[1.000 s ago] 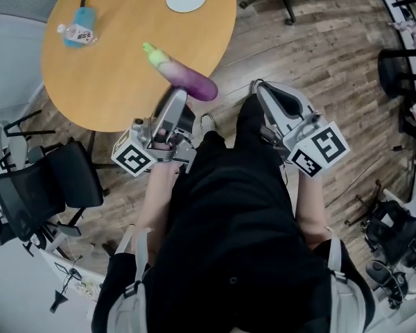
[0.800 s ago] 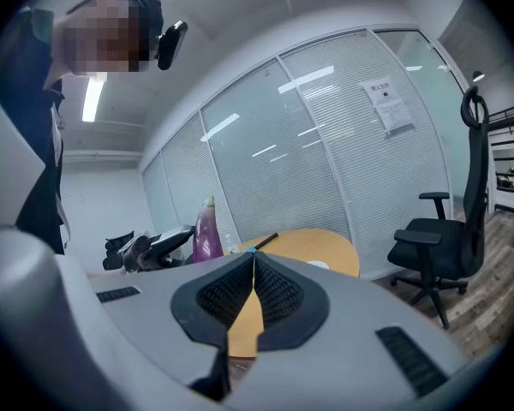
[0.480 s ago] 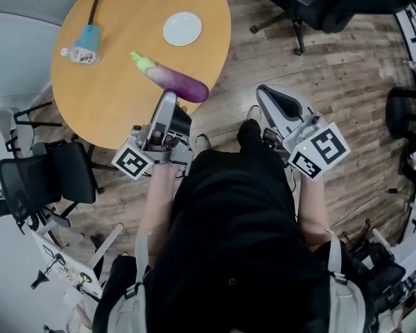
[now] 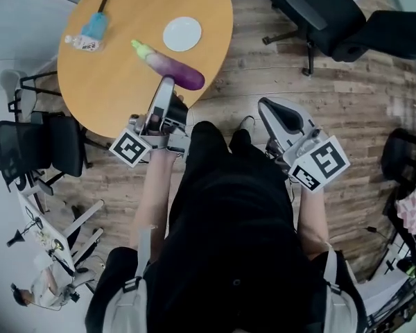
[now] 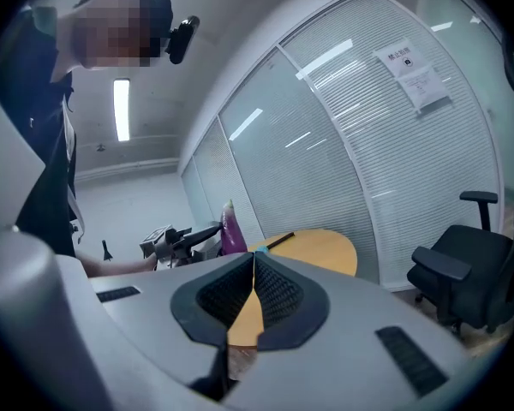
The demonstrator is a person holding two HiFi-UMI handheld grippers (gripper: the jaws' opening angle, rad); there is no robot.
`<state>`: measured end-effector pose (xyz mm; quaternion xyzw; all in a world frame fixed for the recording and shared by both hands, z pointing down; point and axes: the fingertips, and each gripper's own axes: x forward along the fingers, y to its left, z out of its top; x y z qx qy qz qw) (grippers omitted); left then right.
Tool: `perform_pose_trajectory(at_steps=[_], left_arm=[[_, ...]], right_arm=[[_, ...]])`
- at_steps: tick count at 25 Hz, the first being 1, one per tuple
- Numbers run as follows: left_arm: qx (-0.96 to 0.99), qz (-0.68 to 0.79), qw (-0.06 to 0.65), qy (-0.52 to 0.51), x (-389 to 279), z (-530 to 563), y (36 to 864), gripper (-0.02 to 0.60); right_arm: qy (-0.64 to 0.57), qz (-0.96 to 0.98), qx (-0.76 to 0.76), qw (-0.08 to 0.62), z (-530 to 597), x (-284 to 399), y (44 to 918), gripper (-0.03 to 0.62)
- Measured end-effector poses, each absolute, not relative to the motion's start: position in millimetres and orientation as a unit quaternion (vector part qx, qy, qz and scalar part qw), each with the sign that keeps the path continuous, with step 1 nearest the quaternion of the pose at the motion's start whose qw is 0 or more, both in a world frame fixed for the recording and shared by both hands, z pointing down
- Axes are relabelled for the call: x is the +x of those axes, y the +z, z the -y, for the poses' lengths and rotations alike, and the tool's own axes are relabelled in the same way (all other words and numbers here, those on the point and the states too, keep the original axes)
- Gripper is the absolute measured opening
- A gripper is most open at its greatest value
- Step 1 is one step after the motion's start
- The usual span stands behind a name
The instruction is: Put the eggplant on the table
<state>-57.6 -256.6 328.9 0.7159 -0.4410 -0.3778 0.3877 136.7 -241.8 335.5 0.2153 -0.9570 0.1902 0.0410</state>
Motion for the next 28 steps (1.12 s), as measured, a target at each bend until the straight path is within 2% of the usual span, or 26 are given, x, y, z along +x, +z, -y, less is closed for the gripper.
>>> perform_pose_trajectory(at_steps=[7, 13, 19, 28], left_arm=[[0.686, 0.529, 0.363, -0.343, -93.4, 285.8, 354.3, 0.181], [0.642, 0.569, 0.381, -0.343, -123.7, 323.7, 398.3, 0.179], [0.601, 0.613, 0.417, -0.298, -154.2, 378.1, 459.2, 0.179], [0.478, 0.62, 0.536, -0.315, -191.4, 428.6, 560.0, 0.179]], right_arm=[[0.199, 0.963, 0.169, 0.066, 274.2, 123.1, 349.6, 0.017], [0.189, 0.968, 0.132, 0.095, 312.7, 98.9, 355.5, 0.017], [0.163, 0.976, 0.087, 0.119, 365.2, 66.0, 337.3, 0.017], [0.157, 0.977, 0.057, 0.132, 428.3, 13.2, 332.7, 0.017]])
